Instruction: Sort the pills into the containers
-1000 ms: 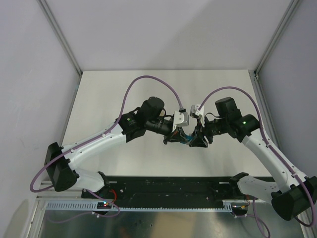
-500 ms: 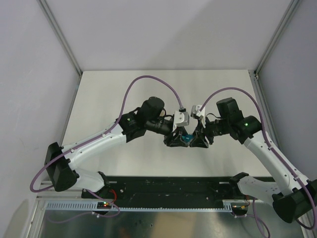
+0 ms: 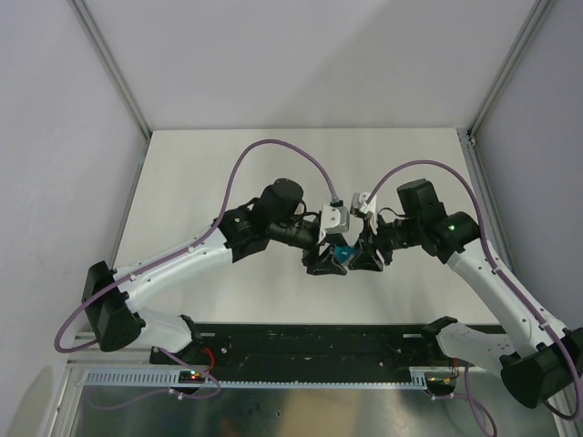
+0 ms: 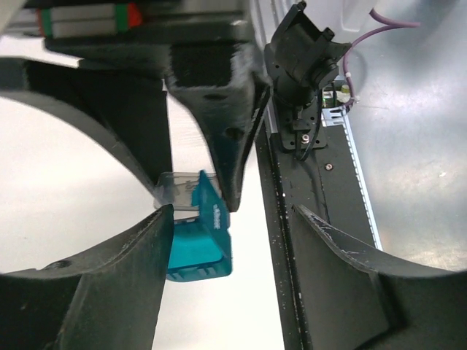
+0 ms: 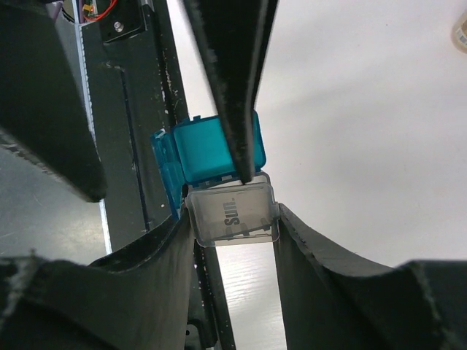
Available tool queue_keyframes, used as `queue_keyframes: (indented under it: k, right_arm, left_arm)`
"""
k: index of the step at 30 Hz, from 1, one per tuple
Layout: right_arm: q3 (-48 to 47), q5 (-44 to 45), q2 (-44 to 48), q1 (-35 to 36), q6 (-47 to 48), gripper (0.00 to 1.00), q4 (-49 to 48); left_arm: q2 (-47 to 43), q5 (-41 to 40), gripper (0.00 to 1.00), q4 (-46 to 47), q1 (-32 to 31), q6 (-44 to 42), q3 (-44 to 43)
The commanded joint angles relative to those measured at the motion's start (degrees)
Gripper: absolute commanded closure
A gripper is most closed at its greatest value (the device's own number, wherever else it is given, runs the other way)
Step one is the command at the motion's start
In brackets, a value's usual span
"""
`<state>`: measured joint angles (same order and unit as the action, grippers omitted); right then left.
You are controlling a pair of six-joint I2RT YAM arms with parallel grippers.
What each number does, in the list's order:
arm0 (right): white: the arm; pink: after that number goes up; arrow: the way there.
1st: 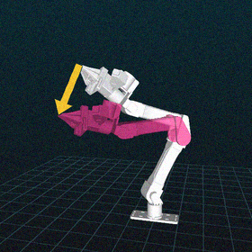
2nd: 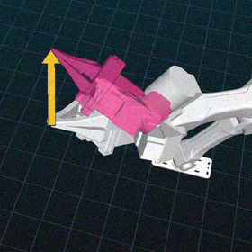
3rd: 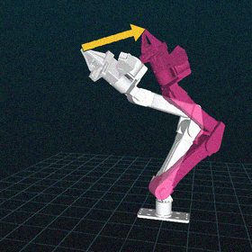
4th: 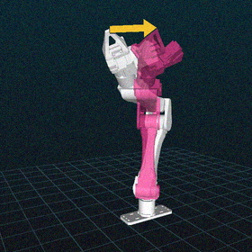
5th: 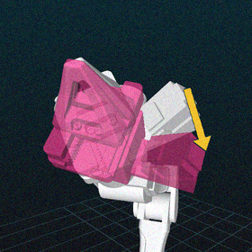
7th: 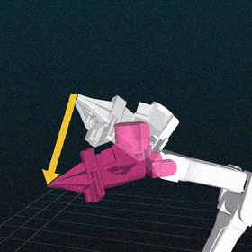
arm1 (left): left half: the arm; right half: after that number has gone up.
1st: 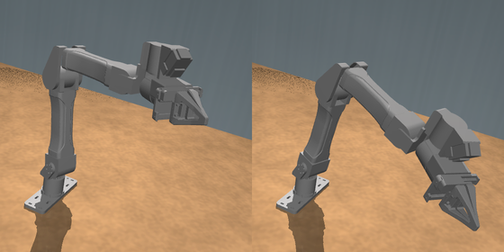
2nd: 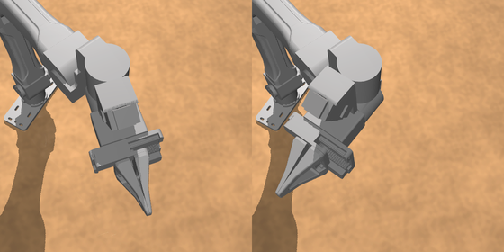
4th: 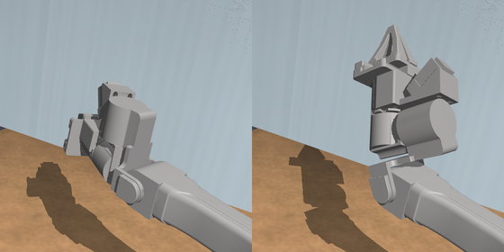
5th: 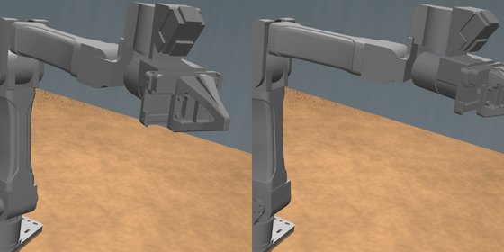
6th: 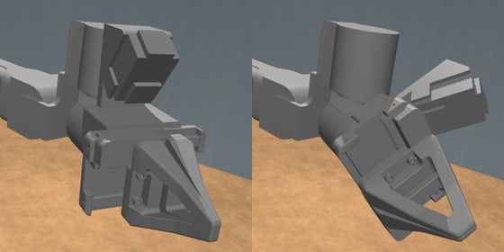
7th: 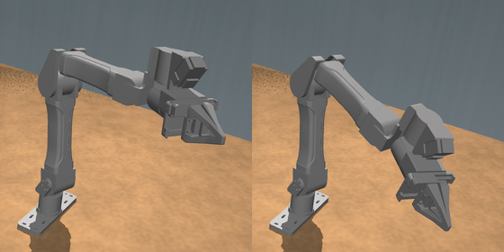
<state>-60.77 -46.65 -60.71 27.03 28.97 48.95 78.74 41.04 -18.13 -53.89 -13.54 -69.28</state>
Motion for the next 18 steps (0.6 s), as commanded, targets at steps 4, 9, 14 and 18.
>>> queue_keyframes:
  k: [4, 9, 14, 18]
  right_arm:
    - [-0.4, 1.7, -1.2, -0.1, -1.1, 1.0, -1.5]
    - [-0.7, 2.4, -1.7, -0.5, -1.4, 1.0, -1.8]
    - [-1.6, 2.6, -1.7, -1.4, -1.6, 1.0, -1.4]
    - [-2.3, 2.6, -1.5, -1.9, -1.6, 1.0, -0.9]
  left_arm:
    - [-4.3, 4.7, 0.31, 1.2, -1.6, 0.3, -1.5]
    - [-5.1, 6.3, 0.36, 0.5, -2.0, 0.4, -0.9]
    - [-5.2, 7.0, 0.42, 0.3, -2.7, -0.5, 1.0]
    - [-4.9, 6.6, 0.44, 0.1, -2.9, -1.6, 2.4]
